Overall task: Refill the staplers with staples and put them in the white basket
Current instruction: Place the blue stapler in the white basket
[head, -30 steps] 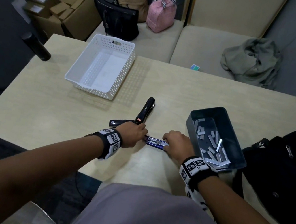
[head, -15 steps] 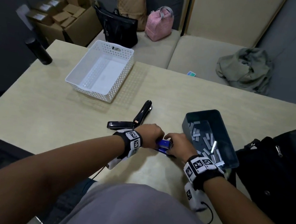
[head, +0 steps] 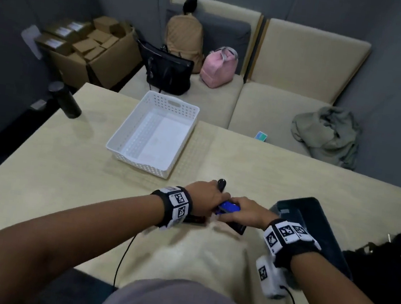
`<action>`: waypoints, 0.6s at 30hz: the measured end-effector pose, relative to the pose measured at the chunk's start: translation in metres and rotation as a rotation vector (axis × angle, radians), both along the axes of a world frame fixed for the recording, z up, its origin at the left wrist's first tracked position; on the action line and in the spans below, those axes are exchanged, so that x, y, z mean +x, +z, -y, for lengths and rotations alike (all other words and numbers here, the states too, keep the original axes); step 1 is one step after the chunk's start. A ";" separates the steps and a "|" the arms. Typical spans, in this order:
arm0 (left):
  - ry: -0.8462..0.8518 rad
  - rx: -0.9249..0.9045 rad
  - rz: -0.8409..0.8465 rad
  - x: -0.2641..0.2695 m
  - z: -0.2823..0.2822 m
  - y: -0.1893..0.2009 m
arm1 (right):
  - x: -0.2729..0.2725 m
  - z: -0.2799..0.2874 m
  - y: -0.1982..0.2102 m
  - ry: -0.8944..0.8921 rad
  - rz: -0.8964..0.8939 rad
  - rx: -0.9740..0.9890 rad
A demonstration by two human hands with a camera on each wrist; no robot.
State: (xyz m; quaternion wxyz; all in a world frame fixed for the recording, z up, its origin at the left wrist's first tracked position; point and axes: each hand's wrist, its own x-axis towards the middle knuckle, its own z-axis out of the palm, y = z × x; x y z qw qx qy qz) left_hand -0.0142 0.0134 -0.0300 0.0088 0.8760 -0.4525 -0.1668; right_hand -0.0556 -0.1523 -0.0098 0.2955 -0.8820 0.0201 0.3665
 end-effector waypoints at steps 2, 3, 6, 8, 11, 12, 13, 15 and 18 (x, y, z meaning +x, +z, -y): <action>0.029 -0.027 0.006 0.025 -0.017 0.020 | 0.024 -0.013 0.011 0.004 0.060 -0.021; 0.047 -0.043 0.007 0.036 -0.025 0.028 | 0.035 -0.019 0.016 0.009 0.090 -0.031; 0.131 -0.073 0.045 0.081 -0.069 0.054 | 0.082 -0.055 0.034 0.017 0.206 -0.016; 0.210 -0.092 0.066 0.116 -0.099 0.065 | 0.115 -0.080 0.047 0.034 0.291 -0.004; 0.320 -0.087 0.083 0.160 -0.132 0.063 | 0.153 -0.104 0.051 0.013 0.399 -0.034; 0.351 -0.075 0.086 0.175 -0.142 0.059 | 0.164 -0.111 0.048 -0.004 0.402 -0.065; 0.384 -0.060 0.088 0.188 -0.149 0.054 | 0.172 -0.114 0.043 -0.020 0.397 -0.096; 0.451 -0.014 0.079 0.212 -0.161 0.040 | 0.187 -0.119 0.031 -0.042 0.367 -0.140; 0.518 0.064 0.050 0.246 -0.167 0.012 | 0.205 -0.122 0.011 -0.076 0.316 -0.156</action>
